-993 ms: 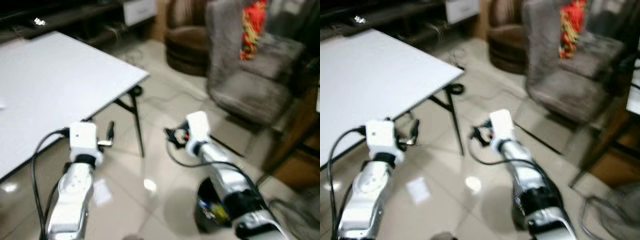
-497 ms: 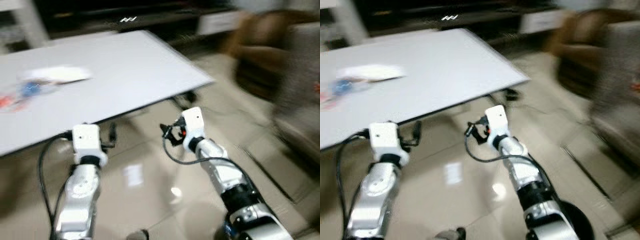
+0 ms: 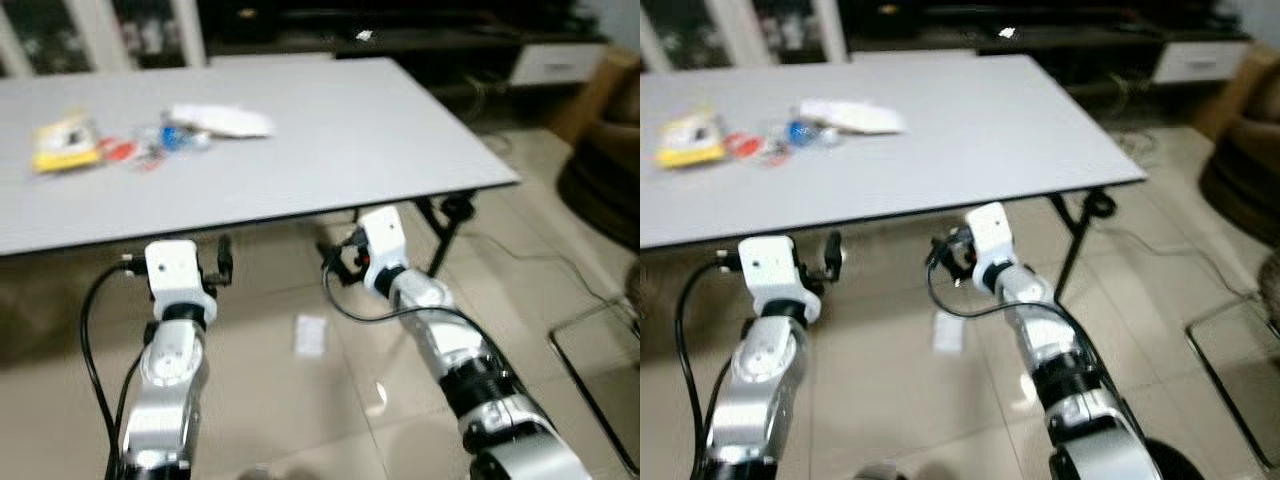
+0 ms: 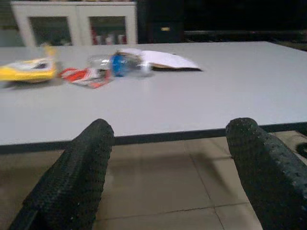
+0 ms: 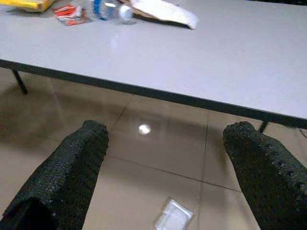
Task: Picking trash to rubbish bin
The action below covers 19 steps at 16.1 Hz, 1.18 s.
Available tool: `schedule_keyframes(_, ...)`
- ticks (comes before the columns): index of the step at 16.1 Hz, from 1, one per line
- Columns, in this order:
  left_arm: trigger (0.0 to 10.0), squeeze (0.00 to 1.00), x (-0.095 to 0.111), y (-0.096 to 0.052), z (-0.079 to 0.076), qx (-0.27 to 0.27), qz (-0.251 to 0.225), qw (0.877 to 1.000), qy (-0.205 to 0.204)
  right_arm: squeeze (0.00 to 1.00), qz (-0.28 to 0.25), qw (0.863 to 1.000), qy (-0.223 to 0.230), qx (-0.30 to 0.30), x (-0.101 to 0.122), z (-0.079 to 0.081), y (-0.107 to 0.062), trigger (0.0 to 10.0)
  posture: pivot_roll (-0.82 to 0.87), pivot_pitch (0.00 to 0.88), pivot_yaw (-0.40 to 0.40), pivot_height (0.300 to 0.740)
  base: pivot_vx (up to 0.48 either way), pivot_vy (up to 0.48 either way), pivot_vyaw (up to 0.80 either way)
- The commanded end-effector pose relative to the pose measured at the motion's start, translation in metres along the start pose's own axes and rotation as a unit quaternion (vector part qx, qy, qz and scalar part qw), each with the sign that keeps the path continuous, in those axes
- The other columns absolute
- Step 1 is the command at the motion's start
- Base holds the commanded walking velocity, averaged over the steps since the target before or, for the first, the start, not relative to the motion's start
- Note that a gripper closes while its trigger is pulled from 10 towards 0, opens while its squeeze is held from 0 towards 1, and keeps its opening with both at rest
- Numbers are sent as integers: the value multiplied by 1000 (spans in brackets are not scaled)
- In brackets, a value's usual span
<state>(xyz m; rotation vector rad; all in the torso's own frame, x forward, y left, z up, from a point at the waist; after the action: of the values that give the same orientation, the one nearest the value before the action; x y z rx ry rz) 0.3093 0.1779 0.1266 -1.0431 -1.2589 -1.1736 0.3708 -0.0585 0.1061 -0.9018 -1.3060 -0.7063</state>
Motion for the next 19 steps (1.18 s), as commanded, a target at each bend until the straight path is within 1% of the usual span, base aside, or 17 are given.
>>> schedule_keyframes(1,10000,0,0,1,4,6,-3,1000,7,0,-14,1000,4,0,7,1,2,10000,22,28,-35,740,0,0,731)
schedule_keyframes(3,10000,0,6,3,10,24,-12,1000,-2,0,-12,1000,8,0,5,2,3,10000,38,34,-42,740,0,0,603)
schedule_keyframes(4,10000,0,6,3,10,26,-13,1000,-4,0,-11,1000,8,0,5,3,3,10000,31,38,-47,740,0,0,419)
schedule_keyframes(6,10000,0,3,2,3,23,-11,1000,-14,0,-24,1000,17,6,12,7,5,10000,23,41,-74,740,0,0,0)
schedule_keyframes(7,10000,0,4,3,2,26,-13,999,-19,0,-29,999,16,12,13,9,5,10000,24,43,-78,740,0,0,0)
schedule_keyframes(9,10000,0,8,4,9,41,-21,999,-22,0,-41,999,18,15,17,7,4,10000,29,44,-80,740,0,0,0)
schedule_keyframes(10,10000,0,7,3,10,43,-20,999,-24,0,-45,999,19,9,18,6,5,10000,26,42,-79,740,0,0,0)
schedule_keyframes(12,10000,0,8,2,7,36,-22,999,-30,0,-55,998,20,3,22,6,4,10000,15,43,-75,740,0,0,0)
schedule_keyframes(14,10000,0,9,3,5,31,-26,999,-34,0,-58,998,21,2,21,6,3,10000,13,43,-75,740,0,0,0)
schedule_keyframes(16,10000,0,7,2,6,37,-20,998,-37,0,-58,998,22,-2,20,3,0,10000,0,50,-73,740,292,0,0)
schedule_keyframes(19,10000,0,5,2,4,38,-17,998,-41,0,-53,998,13,2,17,2,-3,10000,-4,53,-76,740,291,0,0)
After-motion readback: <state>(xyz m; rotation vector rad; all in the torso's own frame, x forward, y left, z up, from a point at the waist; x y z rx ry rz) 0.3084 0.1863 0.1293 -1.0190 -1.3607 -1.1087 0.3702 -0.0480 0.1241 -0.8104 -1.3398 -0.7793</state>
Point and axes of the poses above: a point about 5 cm out from each wrist's last joint towards the gripper, its own y axis pointing out of the wrist towards the gripper, its own x axis along the axis of the wrist's last joint, z = x × y, the point moved 3 cm from there along y, pointing out of the wrist towards the gripper, and after that the axes turned 1 degree about y, right-handed, at the moved point
